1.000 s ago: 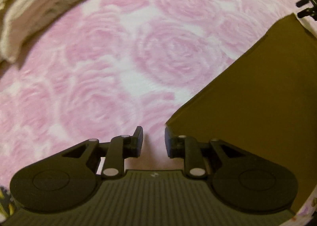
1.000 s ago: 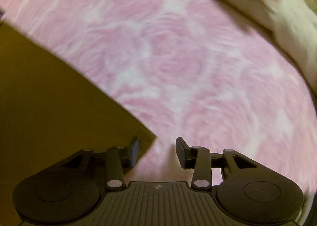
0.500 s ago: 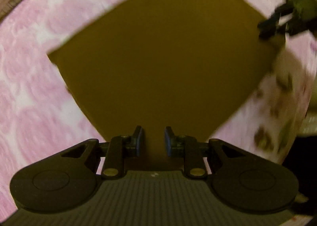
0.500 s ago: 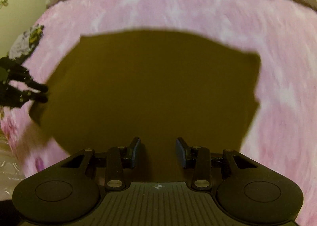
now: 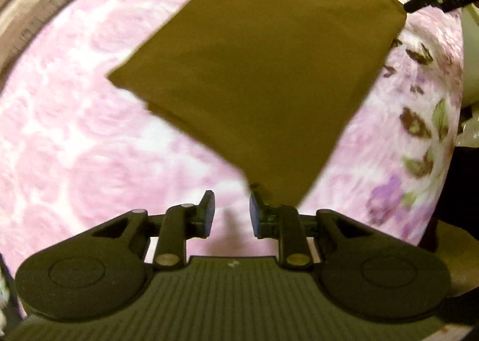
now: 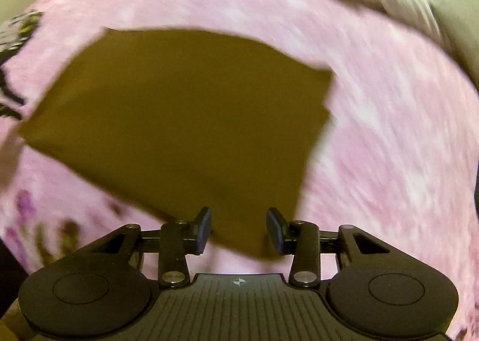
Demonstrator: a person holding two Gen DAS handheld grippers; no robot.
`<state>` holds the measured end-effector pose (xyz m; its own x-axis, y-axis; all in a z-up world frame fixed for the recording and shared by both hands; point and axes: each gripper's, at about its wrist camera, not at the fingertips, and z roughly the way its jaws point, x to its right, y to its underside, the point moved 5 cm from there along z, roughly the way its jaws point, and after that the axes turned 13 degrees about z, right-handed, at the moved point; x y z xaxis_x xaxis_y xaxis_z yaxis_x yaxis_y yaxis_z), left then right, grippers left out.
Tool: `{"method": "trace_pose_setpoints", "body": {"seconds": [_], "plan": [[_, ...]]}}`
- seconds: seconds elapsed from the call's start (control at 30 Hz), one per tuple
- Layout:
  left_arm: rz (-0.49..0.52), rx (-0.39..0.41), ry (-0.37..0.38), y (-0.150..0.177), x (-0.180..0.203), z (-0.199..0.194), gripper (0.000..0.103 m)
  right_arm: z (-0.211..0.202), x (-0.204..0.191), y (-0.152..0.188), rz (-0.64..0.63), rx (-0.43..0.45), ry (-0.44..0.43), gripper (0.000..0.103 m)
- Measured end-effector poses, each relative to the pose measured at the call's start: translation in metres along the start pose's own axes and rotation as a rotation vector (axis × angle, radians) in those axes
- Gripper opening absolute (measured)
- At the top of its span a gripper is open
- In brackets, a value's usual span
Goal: Fold large clothes
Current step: 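Lay the folded shirt down and open both grippers, then grasp the folded brown shirt's edge with the right gripper and fold it over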
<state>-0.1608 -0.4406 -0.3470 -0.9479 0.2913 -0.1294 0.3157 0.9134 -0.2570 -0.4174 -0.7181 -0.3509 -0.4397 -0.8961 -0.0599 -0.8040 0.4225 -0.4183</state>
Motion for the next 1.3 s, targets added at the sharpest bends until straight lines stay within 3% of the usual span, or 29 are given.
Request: {"method": "trace_pose_setpoints", "body": {"seconds": [0.1, 0.2, 0.3, 0.4, 0.57, 0.6, 0.63, 0.67, 0.83, 0.97, 1.03, 1.07, 1.13, 1.2, 1.3], "plan": [[0.102, 0.062, -0.012, 0.016, -0.017, -0.008, 0.032, -0.002, -0.085, -0.002, -0.105, 0.066, -0.019, 0.059], [0.272, 0.097, -0.022, 0.027, -0.027, -0.009, 0.035, 0.021, -0.167, 0.000, -0.167, 0.069, -0.049, 0.060], [0.400, 0.144, -0.021, 0.032, -0.040, -0.010, 0.046, 0.051, -0.229, 0.009, -0.259, 0.071, -0.066, 0.060], [0.479, 0.178, -0.020, 0.038, -0.051, -0.005, 0.054, 0.084, -0.274, 0.018, -0.419, 0.055, -0.007, 0.060], [0.629, 0.235, -0.041, 0.037, -0.053, 0.011, 0.076, 0.108, -0.291, 0.014, -0.560, 0.114, 0.083, 0.057], [0.669, 0.250, -0.047, 0.036, -0.051, 0.015, 0.082, 0.109, -0.296, 0.013, -0.567, 0.115, 0.079, 0.031], [0.703, 0.263, -0.057, 0.035, -0.050, 0.020, 0.085, 0.110, -0.297, 0.011, -0.560, 0.110, 0.091, 0.013], [0.748, 0.275, -0.077, 0.033, -0.048, 0.025, 0.085, 0.110, -0.296, 0.007, -0.535, 0.106, 0.090, 0.005], [0.982, 0.340, -0.165, 0.017, -0.037, 0.051, 0.085, 0.082, -0.290, -0.013, -0.387, 0.114, 0.052, 0.002], [1.140, 0.383, -0.167, 0.003, -0.034, 0.069, 0.087, 0.061, -0.286, -0.024, -0.322, 0.130, 0.049, 0.002], [1.201, 0.403, -0.158, -0.003, -0.033, 0.071, 0.084, 0.056, -0.283, -0.029, -0.302, 0.133, 0.045, 0.002], [1.221, 0.401, -0.142, -0.006, -0.034, 0.071, 0.071, 0.051, -0.283, -0.029, -0.294, 0.134, 0.043, 0.002], [1.246, 0.380, -0.152, -0.011, -0.036, 0.073, 0.031, 0.043, -0.280, -0.031, -0.277, 0.137, 0.037, 0.002], [1.250, 0.359, -0.141, -0.019, -0.041, 0.071, 0.016, 0.037, -0.277, -0.033, -0.262, 0.139, 0.037, 0.002], [1.253, 0.352, -0.120, -0.032, -0.046, 0.057, 0.011, 0.028, -0.272, -0.039, -0.216, 0.141, 0.035, 0.002]]}}
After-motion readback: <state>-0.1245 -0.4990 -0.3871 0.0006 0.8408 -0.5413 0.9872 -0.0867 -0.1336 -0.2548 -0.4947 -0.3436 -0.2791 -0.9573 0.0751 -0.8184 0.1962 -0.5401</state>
